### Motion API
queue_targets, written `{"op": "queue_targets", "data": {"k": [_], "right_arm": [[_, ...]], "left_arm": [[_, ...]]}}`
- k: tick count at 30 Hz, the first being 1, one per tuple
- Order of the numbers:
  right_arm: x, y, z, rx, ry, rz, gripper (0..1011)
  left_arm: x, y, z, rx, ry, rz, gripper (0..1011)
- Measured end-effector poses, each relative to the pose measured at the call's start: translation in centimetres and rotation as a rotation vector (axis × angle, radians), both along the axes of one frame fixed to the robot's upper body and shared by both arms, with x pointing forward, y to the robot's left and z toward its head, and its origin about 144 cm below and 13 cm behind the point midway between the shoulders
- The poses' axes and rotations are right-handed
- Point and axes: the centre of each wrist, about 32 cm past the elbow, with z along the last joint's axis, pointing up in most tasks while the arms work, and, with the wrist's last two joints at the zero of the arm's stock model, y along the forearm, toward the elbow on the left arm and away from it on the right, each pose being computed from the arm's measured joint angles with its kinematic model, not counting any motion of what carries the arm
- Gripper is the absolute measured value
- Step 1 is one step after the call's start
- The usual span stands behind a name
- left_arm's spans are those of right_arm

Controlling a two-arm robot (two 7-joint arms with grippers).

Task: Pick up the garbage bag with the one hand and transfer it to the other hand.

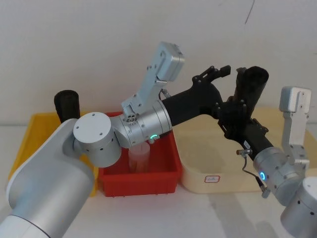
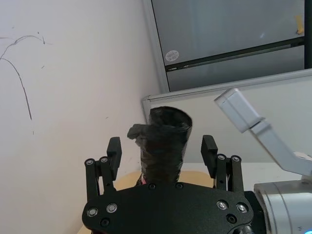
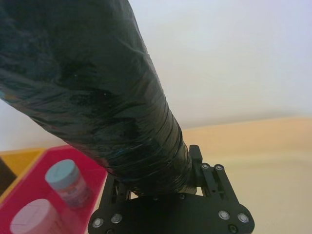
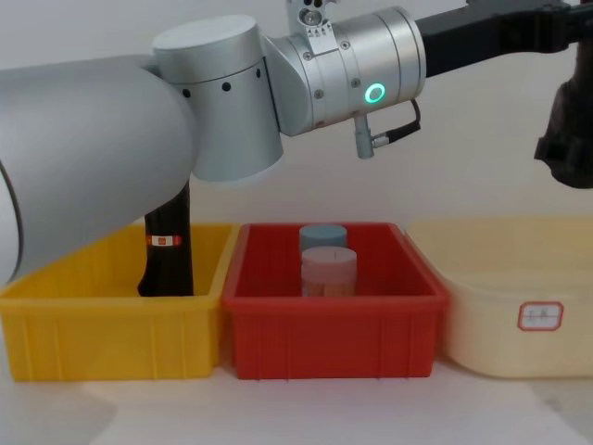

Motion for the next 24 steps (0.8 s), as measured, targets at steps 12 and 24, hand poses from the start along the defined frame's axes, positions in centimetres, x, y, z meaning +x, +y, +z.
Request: {"op": "queue_targets", "data": {"k": [12,24], "right_arm": [[1.6,-0.4,0.2,-0.023,0.071,-0.059,604],[2.9,-0.6,0.3,-0.055,0.134,-0.131,795]], "left_arm": [[0.0,0.0,0.0,0.000,0.000,0.000,1002],[0.0,0.0,0.0,0.000,0.000,0.000,1002]]}}
